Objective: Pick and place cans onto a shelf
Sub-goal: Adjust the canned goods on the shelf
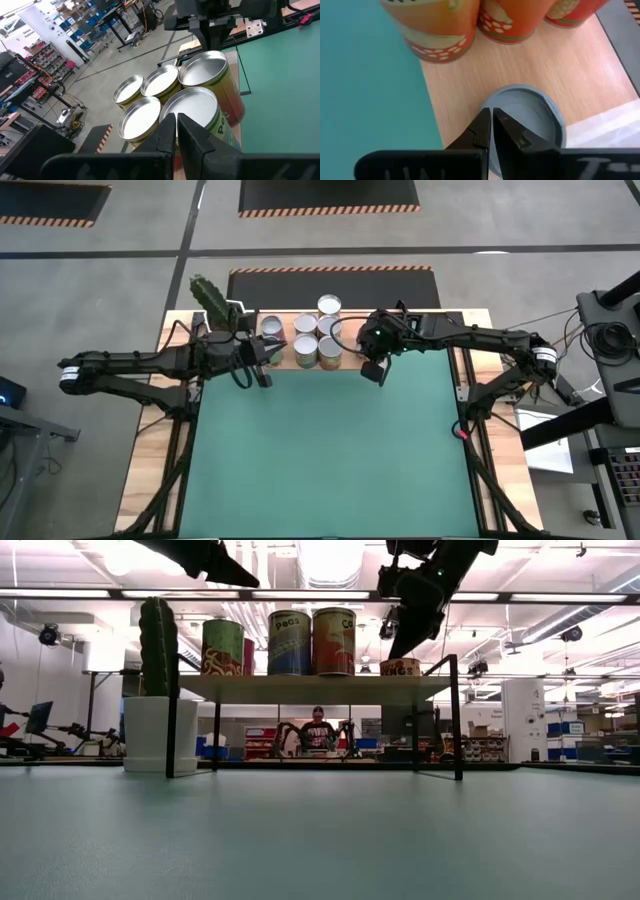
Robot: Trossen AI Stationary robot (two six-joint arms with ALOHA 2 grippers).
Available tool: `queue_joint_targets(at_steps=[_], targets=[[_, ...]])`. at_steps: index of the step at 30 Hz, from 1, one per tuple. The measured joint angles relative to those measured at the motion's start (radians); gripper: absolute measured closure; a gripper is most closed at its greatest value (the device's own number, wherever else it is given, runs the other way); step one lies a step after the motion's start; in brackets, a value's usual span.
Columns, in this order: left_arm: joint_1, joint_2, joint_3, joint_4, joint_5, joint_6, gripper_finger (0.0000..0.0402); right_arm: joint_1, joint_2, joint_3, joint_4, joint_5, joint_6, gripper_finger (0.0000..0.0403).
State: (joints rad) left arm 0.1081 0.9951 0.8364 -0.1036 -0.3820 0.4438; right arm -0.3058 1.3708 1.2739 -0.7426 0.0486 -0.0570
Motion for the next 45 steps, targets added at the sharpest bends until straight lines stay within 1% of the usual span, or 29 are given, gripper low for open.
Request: queue_joint_targets(at_steps=[4,11,15,22,27,33,36,45], targets=[[0.0,0.0,0.0,0.0,0.0,0.0,0.0402,0.0,0.0,0.005,-0.008,0.011,0.002,0.0394],[0.0,0.0,0.0,0.0,0.0,0.0,0.0402,-0.003,-0.001,0.009,-0.017,0.109,-0.019,0.0394],[0.0,0.0,0.0,0.0,0.0,0.0,0.0402,-0.003,0.007,-0.002,-0.014,0.112,-0.022,0.0394],[0.0,0.0,0.0,0.0,0.0,0.0,0.0402,-0.002,0.024,-0.019,0.019,0.106,-0.031,0.0394],[0.0,0.0,0.0,0.0,0.0,0.0,0.0402,-0.003,0.026,-0.024,0.048,0.056,-0.042,0.0394],[0.0,0.0,0.0,0.0,0.0,0.0,0.0402,-0.002,0.024,-0.023,0.039,0.04,-0.049,0.0394],[0.0,0.0,0.0,0.0,0.0,0.0,0.0402,-0.003,0.024,-0.023,0.037,-0.005,-0.052,0.0394],[0.0,0.0,0.0,0.0,0.0,0.0,0.0402,-0.002,0.023,-0.001,0.008,0.0,-0.072,0.0394]])
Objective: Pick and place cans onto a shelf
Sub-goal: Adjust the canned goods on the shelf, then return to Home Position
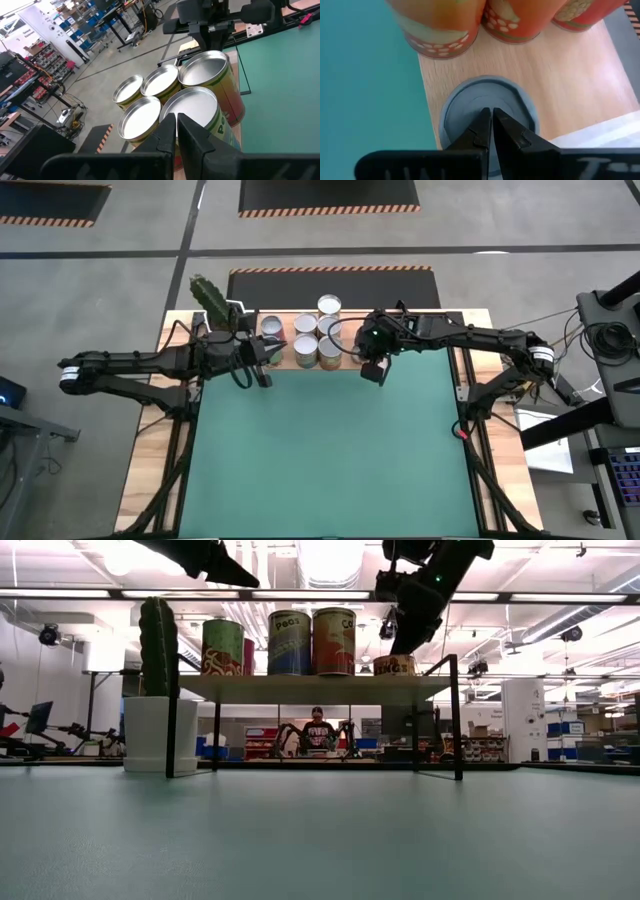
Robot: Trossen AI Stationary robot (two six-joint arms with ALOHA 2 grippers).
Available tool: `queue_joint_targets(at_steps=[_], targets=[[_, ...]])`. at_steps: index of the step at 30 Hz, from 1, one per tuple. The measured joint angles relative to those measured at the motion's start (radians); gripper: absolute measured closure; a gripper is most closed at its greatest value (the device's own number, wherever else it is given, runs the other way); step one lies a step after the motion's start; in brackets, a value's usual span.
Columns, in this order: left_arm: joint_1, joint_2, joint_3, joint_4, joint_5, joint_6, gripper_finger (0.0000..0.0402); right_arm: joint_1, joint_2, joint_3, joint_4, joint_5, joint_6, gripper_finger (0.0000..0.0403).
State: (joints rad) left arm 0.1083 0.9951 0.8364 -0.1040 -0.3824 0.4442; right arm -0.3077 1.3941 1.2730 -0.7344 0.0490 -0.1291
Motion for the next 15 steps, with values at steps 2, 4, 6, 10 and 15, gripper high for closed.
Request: queue_joint_targets(at_steps=[2,4,6,10,15], targets=[[0.0,0.0,0.0,0.0,0.0,0.0,0.0402,0.0,0.0,0.013,-0.001,0.0,-0.002,0.0394],[0.0,0.0,0.0,0.0,0.0,0.0,0.0402,0.0,-0.004,0.024,0.003,0.002,-0.005,0.0394],[0.0,0.0,0.0,-0.001,0.0,0.0,0.0402,0.0,-0.009,0.03,0.003,0.003,-0.007,0.0394],[0.0,0.0,0.0,-0.001,0.001,0.0,0.0402,0.002,-0.019,0.03,0.002,0.003,-0.027,0.0394],[-0.002,0.0,0.008,-0.008,0.1,-0.001,0.0402,0.004,-0.053,0.03,0.004,0.003,-0.055,0.0394]])
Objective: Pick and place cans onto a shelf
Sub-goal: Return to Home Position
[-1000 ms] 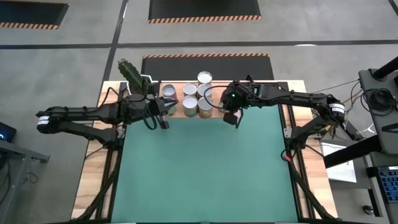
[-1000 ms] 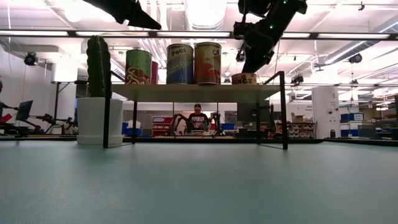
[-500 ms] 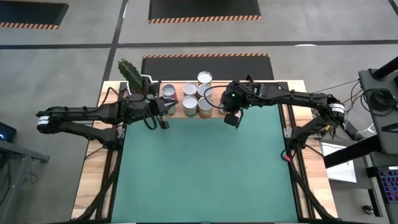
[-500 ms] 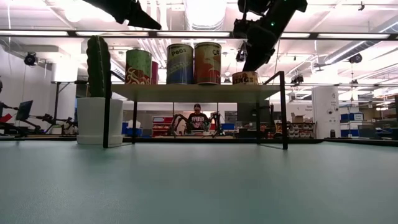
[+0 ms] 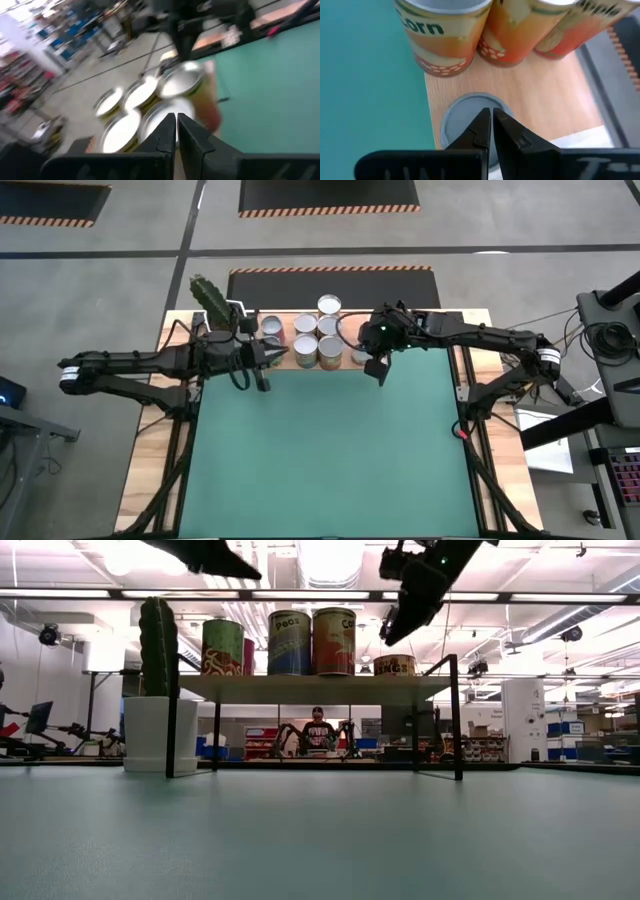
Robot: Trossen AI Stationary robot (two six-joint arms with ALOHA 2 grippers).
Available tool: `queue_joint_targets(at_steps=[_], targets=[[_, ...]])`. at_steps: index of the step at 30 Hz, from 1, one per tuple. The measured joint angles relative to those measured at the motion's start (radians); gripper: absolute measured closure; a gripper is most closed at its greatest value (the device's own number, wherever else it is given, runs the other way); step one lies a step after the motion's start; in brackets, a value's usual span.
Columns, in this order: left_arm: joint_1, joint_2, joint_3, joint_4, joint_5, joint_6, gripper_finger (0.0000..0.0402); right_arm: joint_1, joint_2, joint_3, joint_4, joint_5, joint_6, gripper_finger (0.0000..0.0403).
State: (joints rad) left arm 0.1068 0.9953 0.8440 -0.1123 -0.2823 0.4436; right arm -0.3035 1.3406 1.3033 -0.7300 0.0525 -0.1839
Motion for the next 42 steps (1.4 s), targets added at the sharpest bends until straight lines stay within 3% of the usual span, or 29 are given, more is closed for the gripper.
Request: queue_joint_targets(at_steps=[4,12,17,24,29,33,39,42], targets=[[-0.001,0.0,0.044,-0.021,0.04,0.0,0.0402,0.007,-0.04,-0.001,0.026,0.0,-0.038,0.0394],[0.0,0.073,0.149,-0.114,0.055,0.018,0.0402,0.011,-0.081,-0.062,0.251,-0.001,-0.148,0.0394],[0.0,0.125,0.196,-0.207,0.06,0.019,0.0402,0.011,-0.108,-0.134,0.351,-0.002,-0.184,0.0394],[0.005,0.151,0.207,-0.181,0.059,0.019,0.0402,0.011,-0.211,-0.257,0.495,-0.004,-0.201,0.0394],[0.005,0.161,0.229,-0.183,0.059,0.014,0.0402,0.011,-0.31,-0.372,0.678,-0.073,-0.218,0.0394],[0.005,0.086,0.212,-0.249,0.135,-0.007,0.0402,0.011,-0.386,-0.478,0.783,-0.145,-0.227,0.0394],[0.004,-0.134,0.101,-0.242,0.412,-0.041,0.0402,0.011,-0.512,-0.641,0.885,-0.159,-0.228,0.0394],[0.004,-0.246,0.012,-0.193,0.439,-0.051,0.0402,0.011,-0.582,-0.722,0.943,-0.169,-0.228,0.0394]])
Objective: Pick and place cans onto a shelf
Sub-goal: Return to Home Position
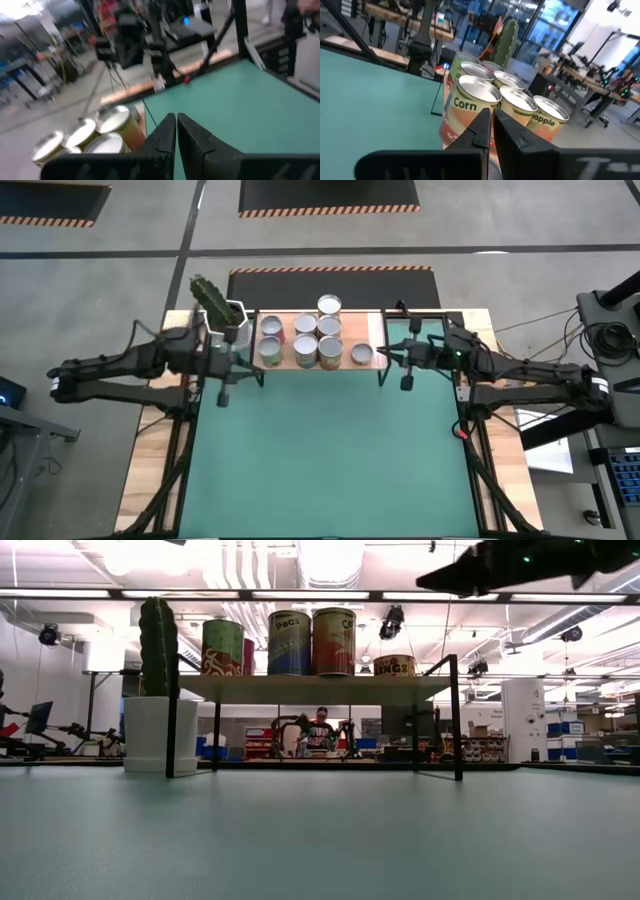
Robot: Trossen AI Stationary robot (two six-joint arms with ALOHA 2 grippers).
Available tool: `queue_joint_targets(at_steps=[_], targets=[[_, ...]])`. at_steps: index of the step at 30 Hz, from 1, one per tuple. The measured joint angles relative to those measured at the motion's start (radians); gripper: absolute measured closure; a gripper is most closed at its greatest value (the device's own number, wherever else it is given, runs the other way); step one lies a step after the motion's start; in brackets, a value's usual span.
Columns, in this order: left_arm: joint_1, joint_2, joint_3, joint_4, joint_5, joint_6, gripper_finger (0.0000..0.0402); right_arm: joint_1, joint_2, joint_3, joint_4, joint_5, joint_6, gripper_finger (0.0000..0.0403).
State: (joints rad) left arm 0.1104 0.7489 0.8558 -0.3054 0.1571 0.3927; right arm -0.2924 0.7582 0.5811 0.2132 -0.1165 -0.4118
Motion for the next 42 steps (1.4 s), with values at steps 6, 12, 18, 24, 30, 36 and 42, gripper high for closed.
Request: queue_joint_targets(at_steps=[6,12,18,24,30,36,42], targets=[[0.001,-0.184,-0.18,0.131,0.002,0.014,0.0402,0.0,-0.118,-0.126,0.063,0.0,0.008,0.0394],[0.001,-0.307,-0.316,0.218,0.003,0.007,0.0402,0.0,-0.211,-0.195,0.061,0.001,0.049,0.0394],[0.001,-0.39,-0.392,0.245,0.003,-0.004,0.0402,0.0,-0.297,-0.262,0.061,0.001,0.07,0.0394],[0.001,-0.454,-0.446,0.245,0.003,-0.055,0.0402,0.0,-0.382,-0.319,0.061,0.001,0.072,0.0394],[0.001,-0.5,-0.487,0.249,0.003,-0.099,0.0402,0.0,-0.451,-0.367,0.059,0.002,0.077,0.0394],[0.001,-0.536,-0.52,0.261,0.003,-0.133,0.0402,0.0,-0.513,-0.398,0.069,0.004,0.046,0.0394],[0.001,-0.575,-0.543,0.261,0.003,-0.197,0.0402,0.0,-0.557,-0.408,0.061,-0.023,0.033,0.0394]])
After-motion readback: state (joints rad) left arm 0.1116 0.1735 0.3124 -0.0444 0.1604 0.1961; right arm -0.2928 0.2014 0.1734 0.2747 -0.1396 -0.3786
